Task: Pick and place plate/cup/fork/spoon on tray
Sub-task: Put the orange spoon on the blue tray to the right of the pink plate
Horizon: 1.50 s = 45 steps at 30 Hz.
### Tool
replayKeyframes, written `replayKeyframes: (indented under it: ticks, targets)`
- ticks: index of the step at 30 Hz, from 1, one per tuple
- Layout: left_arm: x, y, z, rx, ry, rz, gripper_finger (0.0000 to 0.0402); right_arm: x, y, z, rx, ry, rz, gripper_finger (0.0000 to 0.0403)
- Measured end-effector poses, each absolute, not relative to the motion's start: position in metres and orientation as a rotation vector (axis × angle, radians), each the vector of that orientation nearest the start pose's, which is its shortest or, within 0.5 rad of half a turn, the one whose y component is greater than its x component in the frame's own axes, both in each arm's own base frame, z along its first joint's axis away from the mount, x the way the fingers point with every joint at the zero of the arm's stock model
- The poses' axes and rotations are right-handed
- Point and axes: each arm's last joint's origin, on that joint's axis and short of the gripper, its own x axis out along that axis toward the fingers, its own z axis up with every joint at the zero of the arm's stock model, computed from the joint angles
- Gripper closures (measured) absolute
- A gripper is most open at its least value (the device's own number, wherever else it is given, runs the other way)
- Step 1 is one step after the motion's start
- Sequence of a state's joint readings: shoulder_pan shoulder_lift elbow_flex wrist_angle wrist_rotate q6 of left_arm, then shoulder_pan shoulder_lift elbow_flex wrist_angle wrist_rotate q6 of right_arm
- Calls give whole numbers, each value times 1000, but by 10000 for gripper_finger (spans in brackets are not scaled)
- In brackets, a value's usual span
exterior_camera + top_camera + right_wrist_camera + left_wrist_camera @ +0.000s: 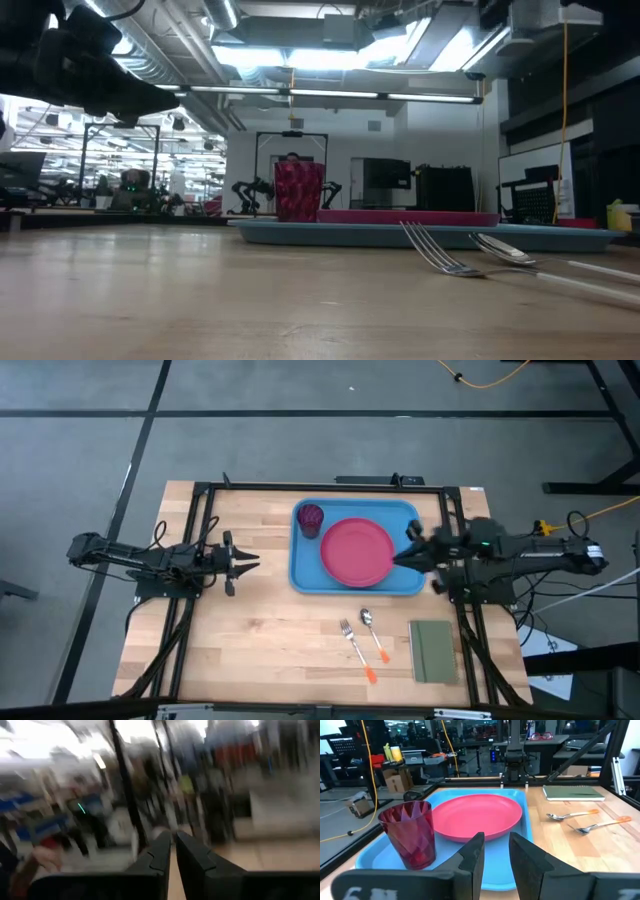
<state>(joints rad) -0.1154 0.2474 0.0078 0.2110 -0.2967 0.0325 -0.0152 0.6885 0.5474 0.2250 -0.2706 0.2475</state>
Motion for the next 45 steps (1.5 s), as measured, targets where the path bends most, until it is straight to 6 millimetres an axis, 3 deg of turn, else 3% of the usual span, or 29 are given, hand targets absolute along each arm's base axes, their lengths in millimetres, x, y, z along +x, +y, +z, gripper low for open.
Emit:
replayKeyframes:
  ticks: [4,8,15,23,29,33,38,42,45]
  targets:
    - [112,-4,166,38,31,181,319,188,4,301,404,275,191,367]
    - [112,-4,166,38,31,181,319,207,4,290,542,487,123,367]
    - [112,-4,166,42,32,182,319,231,3,262,712,668,9,367]
    - [112,-4,166,41,31,183,319,245,6,211,856,939,-337,367]
    - [112,-4,166,42,31,183,319,258,17,195,871,1016,-363,367]
    - [112,-4,166,42,32,183,319,266,22,195,906,1111,-392,367]
    - [112,-4,166,42,32,182,319,260,31,217,929,1256,-585,367]
    - [112,-4,166,42,32,182,319,255,49,227,929,1269,-693,367]
    - [112,-4,166,42,32,182,319,254,66,223,966,1256,-696,367]
